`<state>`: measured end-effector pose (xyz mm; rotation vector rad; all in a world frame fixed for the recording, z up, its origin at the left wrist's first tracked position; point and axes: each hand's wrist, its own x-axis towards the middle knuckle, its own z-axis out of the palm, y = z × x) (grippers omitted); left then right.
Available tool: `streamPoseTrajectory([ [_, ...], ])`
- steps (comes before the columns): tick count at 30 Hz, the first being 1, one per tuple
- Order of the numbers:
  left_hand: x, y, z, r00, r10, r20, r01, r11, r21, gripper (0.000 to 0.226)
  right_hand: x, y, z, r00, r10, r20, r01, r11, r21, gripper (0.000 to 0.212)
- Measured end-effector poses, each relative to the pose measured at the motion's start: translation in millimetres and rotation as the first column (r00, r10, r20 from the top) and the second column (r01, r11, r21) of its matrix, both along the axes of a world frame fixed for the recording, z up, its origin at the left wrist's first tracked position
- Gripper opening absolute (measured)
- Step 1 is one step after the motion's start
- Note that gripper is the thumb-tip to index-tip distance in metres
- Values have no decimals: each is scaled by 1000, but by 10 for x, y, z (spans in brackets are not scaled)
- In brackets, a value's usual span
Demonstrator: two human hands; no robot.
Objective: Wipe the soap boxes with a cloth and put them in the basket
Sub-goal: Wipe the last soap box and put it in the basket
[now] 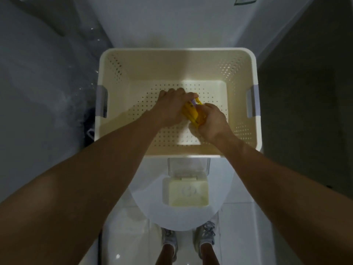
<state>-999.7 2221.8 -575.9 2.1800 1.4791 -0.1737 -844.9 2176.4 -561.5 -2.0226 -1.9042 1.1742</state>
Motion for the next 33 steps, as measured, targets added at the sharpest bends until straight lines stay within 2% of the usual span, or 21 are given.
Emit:
streamPoseTrajectory([
  [3,-111,-192,46,991,101,86,-96,993,-64,66,-62,3,34,955,-225,-193,193,966,-171,34],
  [5,-172,-286,95,963,179,204,-161,982,-101,67,-71,-18,69,941,-249,-230,211,961,-178,30],
  [6,-202,-326,133,947,206,246,-186,977,-102,70,-66,-36,111,942,-236,-240,204,967,-149,32],
  [9,-262,-436,306,895,249,371,-249,967,-47,78,1,-97,310,966,-107,-235,103,994,-27,56],
  [12,-230,-530,559,837,262,480,-333,941,67,73,88,-186,615,976,18,-219,8,993,119,76],
  [14,-179,-595,746,799,279,532,-396,911,117,66,133,-249,831,978,67,-197,-23,976,217,76],
  [17,-132,-671,1027,759,290,583,-451,880,150,49,194,-304,1110,985,74,-157,-22,951,309,61],
  [19,-124,-717,1179,739,320,592,-461,882,100,39,237,-304,1284,979,12,-204,44,962,268,44],
  [22,-119,-793,1340,715,418,561,-492,870,-21,30,287,-313,1491,935,-95,-342,146,981,127,26],
  [24,-114,-846,1451,602,529,599,-517,829,-213,34,304,-350,1600,873,-191,-449,221,975,15,23],
  [27,-102,-949,1611,391,649,653,-453,753,-477,31,311,-462,1720,811,-277,-516,284,956,-69,26],
  [30,-58,-1073,1710,293,687,665,-411,718,-561,28,326,-581,1795,774,-327,-542,308,942,-129,37],
  [33,-17,-1184,1763,247,700,670,-407,703,-584,22,345,-691,1834,745,-362,-560,330,930,-163,27],
])
